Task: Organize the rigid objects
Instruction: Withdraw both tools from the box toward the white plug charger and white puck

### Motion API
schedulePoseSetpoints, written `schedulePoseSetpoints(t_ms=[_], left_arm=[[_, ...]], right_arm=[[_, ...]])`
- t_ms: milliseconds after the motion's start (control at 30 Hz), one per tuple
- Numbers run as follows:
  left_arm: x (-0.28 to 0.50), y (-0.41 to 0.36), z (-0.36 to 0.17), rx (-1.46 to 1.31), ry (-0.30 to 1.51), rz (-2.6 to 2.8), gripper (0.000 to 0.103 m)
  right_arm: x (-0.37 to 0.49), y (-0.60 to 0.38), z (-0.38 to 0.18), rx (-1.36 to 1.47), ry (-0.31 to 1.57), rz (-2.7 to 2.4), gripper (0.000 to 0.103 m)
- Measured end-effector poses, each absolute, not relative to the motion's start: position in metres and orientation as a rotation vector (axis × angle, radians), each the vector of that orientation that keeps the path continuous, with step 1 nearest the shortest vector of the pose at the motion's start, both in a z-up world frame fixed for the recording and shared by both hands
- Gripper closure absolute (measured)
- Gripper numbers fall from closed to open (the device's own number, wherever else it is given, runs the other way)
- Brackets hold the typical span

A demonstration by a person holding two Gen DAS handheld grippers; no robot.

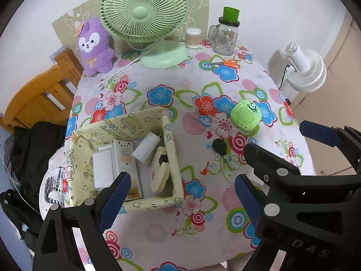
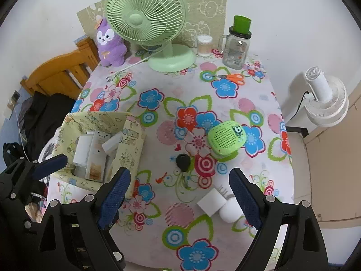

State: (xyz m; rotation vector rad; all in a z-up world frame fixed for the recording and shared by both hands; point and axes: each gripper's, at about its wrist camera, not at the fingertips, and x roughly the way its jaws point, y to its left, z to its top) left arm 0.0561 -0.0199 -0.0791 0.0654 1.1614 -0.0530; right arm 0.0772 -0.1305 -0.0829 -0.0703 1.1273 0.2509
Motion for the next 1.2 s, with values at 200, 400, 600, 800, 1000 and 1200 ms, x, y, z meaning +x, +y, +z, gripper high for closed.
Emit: schedulePoseSetpoints(t_ms=[200, 400, 600, 800, 1000, 1200], left_arm=[[0.057, -0.031, -0.076, 0.058, 1.155, -0.057, 0.009], [0.058, -0.042, -0.076, 0.05, 1.158, -0.06, 0.009], [0.06, -0.055, -0.078, 0.039, 1.162, -0.061, 0.009], [0.063, -0.066, -0.081, 0.024, 1.162, -0.067, 0.009], [0.065, -0.075, -0.088, 0.002, 1.169, -0.069, 0.009], [0.067, -0.081, -0.101, -0.014, 1.197, -0.061, 0.009]], right_arm=[[0.077, -0.148, -0.08, -0.071, 1.119, 0.248, 0.012], [0.079, -0.16, -0.08, -0.073, 1.119, 0.246, 0.012], [0.08, -0.167, -0.081, -0.073, 1.119, 0.244, 0.012], [0.084, -0.187, -0.081, -0.077, 1.12, 0.239, 0.012], [0.087, -0.204, -0.087, -0.085, 1.128, 0.239, 0.012], [0.089, -0.213, -0.099, -0.096, 1.142, 0.247, 0.012]])
